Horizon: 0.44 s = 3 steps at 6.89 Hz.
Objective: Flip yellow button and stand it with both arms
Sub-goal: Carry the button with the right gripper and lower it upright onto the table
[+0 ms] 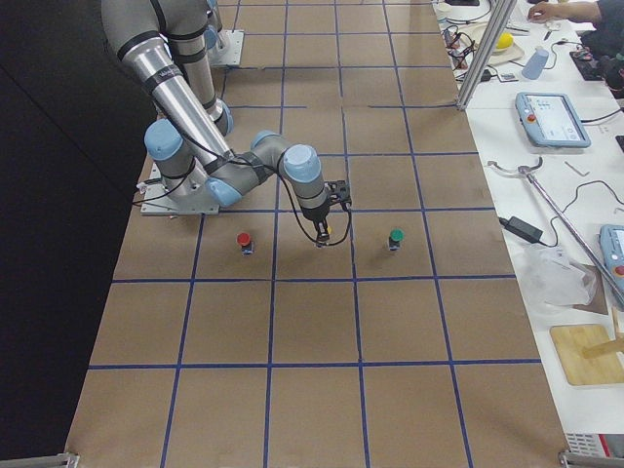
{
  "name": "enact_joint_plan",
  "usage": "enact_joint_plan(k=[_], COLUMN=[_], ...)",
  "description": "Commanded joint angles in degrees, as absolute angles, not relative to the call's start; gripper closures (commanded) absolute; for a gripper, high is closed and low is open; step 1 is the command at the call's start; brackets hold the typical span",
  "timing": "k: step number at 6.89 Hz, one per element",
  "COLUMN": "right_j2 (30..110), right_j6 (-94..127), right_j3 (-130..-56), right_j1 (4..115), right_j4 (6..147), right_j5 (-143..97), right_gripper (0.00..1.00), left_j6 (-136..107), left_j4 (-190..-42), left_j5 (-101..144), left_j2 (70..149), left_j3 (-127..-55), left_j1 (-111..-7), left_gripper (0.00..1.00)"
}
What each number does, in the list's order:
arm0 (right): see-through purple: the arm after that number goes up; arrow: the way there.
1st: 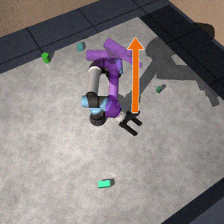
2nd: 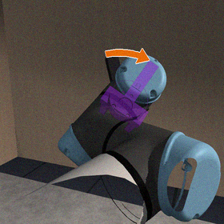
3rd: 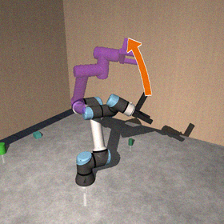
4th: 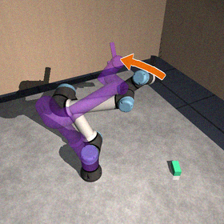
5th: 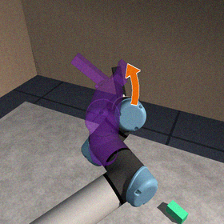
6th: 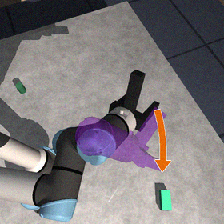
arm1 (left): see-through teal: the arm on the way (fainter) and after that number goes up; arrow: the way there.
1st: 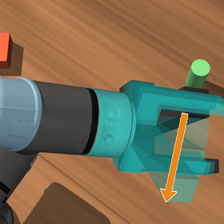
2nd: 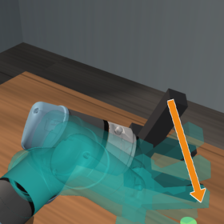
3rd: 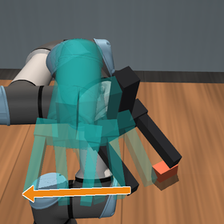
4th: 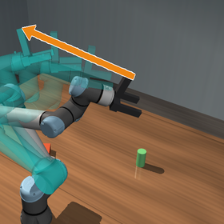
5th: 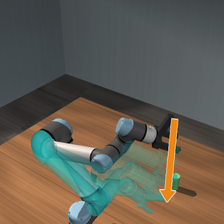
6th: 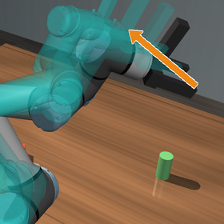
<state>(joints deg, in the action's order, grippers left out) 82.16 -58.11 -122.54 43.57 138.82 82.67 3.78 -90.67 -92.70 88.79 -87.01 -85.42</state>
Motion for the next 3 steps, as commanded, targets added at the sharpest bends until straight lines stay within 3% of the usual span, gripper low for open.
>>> enact_joint_plan(k=[1, 3], right_j2=[81.57, 80.69], right_j6=[-58.18, -58.27], right_j3=[-122.78, -122.70], right_j1=[43.42, 43.42], right_j4=[138.78, 138.87], right_j5=[82.53, 80.78], right_gripper=[0.78, 0.76], left_j6=[3.78, 3.78], left_j4=[-90.70, -90.62], left_j5=[-92.81, -92.81], left_j2=[88.86, 88.86], left_j3=[-87.10, -87.10], left_j1=[-85.34, -85.34], left_gripper=[0.00, 0.00])
